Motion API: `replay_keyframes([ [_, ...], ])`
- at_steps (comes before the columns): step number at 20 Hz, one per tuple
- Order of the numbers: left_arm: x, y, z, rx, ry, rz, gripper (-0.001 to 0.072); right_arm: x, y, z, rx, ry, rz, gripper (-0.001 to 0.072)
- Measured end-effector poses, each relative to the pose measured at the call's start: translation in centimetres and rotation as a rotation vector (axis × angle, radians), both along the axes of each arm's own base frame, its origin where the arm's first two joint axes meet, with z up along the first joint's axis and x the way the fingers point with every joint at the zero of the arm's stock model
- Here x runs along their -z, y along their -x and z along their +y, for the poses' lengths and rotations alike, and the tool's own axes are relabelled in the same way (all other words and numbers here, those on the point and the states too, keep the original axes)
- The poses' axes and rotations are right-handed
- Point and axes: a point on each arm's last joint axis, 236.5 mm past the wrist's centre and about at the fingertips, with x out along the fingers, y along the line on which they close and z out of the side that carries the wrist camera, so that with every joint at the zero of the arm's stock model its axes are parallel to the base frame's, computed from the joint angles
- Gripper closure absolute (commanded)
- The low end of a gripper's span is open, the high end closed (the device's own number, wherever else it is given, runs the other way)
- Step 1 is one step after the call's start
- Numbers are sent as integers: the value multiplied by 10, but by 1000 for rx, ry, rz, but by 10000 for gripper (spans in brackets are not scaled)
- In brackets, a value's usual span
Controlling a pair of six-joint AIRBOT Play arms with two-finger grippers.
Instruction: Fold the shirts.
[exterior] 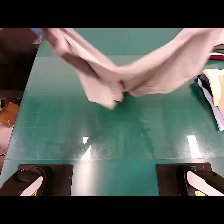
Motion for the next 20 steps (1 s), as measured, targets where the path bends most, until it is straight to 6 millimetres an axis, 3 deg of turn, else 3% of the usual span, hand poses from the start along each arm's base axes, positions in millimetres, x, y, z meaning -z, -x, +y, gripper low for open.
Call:
replay_keyframes([
  [3,-86,47,19,-38,-2,-226,685,-70,41,-24,82,44,-202,697],
  [5,-119,74,26,-49,-6,-318,685,-104,72,-38,150,70,-318,697],
  [7,-137,94,29,-44,-11,-367,685,-128,101,-51,227,94,-411,697],
  [10,-137,109,24,-11,-36,-356,685,-146,128,-66,321,129,-483,698],
  [12,-122,107,19,17,-64,-299,686,-149,129,-70,334,145,-476,698],
  [15,-74,75,11,37,-129,-144,686,-121,95,-63,239,120,-346,698],
  [17,-22,43,8,40,-174,7,685,-78,56,-50,135,73,-190,698],
  [20,85,-4,4,41,-229,288,685,26,-8,-27,15,27,132,698],
])
